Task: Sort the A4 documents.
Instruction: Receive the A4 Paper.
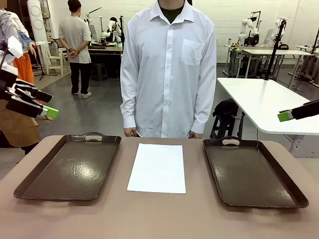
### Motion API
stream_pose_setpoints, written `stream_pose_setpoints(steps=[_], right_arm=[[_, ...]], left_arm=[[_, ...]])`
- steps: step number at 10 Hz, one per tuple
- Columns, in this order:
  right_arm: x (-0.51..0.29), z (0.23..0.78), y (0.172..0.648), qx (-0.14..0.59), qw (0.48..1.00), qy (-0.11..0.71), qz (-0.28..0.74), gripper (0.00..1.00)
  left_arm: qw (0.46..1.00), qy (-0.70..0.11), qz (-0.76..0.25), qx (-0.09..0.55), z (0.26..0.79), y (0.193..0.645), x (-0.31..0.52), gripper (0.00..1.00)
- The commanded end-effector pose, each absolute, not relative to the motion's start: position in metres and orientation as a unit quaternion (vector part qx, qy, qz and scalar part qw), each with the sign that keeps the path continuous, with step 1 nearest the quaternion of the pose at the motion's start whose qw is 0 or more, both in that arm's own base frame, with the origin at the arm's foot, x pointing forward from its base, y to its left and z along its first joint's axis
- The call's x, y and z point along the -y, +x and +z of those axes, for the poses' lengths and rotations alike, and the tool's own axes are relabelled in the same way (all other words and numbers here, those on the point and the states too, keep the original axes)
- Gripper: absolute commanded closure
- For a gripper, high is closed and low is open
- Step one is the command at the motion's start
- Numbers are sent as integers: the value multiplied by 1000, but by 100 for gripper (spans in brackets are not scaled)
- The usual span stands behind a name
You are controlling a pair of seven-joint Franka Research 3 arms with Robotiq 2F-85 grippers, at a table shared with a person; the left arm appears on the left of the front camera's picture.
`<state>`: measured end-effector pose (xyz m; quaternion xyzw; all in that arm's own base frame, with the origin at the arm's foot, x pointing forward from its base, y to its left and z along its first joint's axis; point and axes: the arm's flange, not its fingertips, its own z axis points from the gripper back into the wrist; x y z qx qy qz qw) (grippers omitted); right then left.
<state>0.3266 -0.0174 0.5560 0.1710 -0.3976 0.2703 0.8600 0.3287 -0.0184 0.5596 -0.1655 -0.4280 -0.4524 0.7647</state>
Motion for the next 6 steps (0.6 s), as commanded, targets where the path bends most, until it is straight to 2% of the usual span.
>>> stream_pose_setpoints(steps=[1, 6], right_arm=[[17, 556, 326, 398, 860, 171, 270, 0], [17, 556, 326, 398, 860, 171, 270, 0]], left_arm=[[764, -163, -451, 431, 561, 329, 18, 0], [764, -163, -451, 431, 561, 329, 18, 0]])
